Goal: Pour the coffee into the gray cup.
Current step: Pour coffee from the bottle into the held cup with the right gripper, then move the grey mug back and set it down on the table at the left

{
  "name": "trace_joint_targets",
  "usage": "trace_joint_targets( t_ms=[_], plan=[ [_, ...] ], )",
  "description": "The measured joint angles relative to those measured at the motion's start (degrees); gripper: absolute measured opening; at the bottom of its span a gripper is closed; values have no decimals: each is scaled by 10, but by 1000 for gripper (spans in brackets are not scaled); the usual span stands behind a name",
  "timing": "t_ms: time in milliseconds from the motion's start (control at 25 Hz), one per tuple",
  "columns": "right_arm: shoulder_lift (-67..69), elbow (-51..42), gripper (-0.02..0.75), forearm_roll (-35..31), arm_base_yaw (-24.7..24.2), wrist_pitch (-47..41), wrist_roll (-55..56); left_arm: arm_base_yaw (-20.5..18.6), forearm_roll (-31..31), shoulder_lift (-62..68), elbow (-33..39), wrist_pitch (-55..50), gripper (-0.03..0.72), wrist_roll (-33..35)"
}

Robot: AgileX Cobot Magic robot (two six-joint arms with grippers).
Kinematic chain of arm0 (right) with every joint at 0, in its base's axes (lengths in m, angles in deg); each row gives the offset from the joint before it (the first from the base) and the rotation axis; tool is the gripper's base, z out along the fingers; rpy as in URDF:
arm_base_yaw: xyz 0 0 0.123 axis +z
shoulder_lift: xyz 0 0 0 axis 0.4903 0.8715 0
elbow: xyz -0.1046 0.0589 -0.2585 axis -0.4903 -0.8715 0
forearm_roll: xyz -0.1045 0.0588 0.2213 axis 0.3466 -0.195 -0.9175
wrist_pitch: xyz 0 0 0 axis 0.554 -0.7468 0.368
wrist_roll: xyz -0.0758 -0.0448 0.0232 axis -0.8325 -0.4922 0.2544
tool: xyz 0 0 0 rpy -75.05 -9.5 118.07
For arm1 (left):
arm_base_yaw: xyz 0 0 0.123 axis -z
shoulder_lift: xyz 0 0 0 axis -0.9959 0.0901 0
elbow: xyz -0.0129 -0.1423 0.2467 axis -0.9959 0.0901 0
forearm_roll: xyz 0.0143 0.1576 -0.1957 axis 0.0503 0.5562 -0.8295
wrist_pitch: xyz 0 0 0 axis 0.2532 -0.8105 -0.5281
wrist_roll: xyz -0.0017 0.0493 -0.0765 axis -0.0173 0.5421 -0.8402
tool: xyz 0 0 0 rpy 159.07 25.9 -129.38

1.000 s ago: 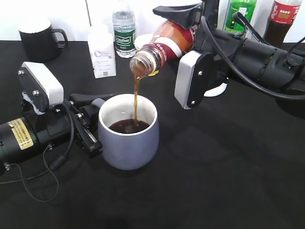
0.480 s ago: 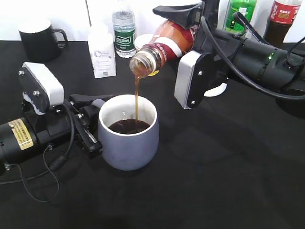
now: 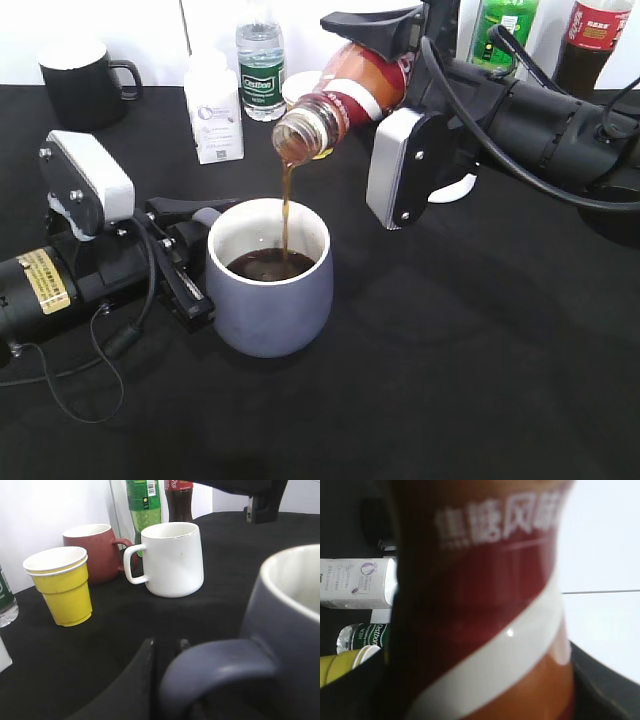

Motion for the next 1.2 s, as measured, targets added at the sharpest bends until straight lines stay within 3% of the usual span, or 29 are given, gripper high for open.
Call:
trace_joint_targets(
  t_ms=[280,640,800,960,1080,1200],
  plan=[
    [0,0,528,0,0,-1,8,0,-1,0,0,-1,76,0],
    [0,0,528,5,6,-3,100,0,-4,0,0,-1,78,0],
    [0,0,528,-5,10,-3,255,0,-4,0,0,-2,78,0],
    [0,0,528,-105,10,-3,475,0,-14,0,0,-2,78,0],
    [0,0,528,-170,10,-15,632,0,-47,0,0,-3,78,0],
    [0,0,528,-178,10,-40,740,0,-141,0,0,-3,78,23]
  ],
)
